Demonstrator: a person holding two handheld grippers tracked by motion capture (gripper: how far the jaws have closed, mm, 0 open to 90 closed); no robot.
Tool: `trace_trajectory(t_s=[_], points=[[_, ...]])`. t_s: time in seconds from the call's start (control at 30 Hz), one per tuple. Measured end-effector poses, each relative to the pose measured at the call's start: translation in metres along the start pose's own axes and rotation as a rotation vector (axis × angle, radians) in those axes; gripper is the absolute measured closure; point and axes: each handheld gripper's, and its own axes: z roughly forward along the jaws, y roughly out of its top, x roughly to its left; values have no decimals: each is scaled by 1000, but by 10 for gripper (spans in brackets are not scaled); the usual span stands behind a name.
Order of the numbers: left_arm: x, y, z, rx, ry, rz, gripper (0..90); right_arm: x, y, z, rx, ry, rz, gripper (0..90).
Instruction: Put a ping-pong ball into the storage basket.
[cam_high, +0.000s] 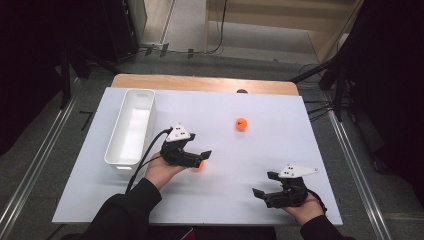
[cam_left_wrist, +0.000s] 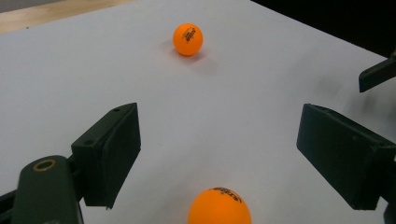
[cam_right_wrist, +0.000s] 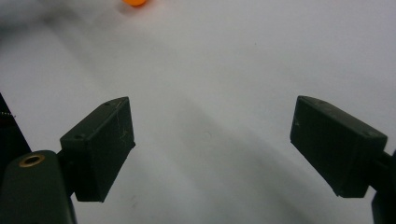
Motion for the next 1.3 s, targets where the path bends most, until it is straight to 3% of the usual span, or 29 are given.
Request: trace_trajectory(t_s=[1.07, 1.3], points=[[-1, -12, 4, 4, -3, 6, 139, 0, 0, 0, 2, 4, -4, 122], [-1, -15, 6, 26, 5, 1, 139, 0, 0, 0, 3, 5, -3, 122]])
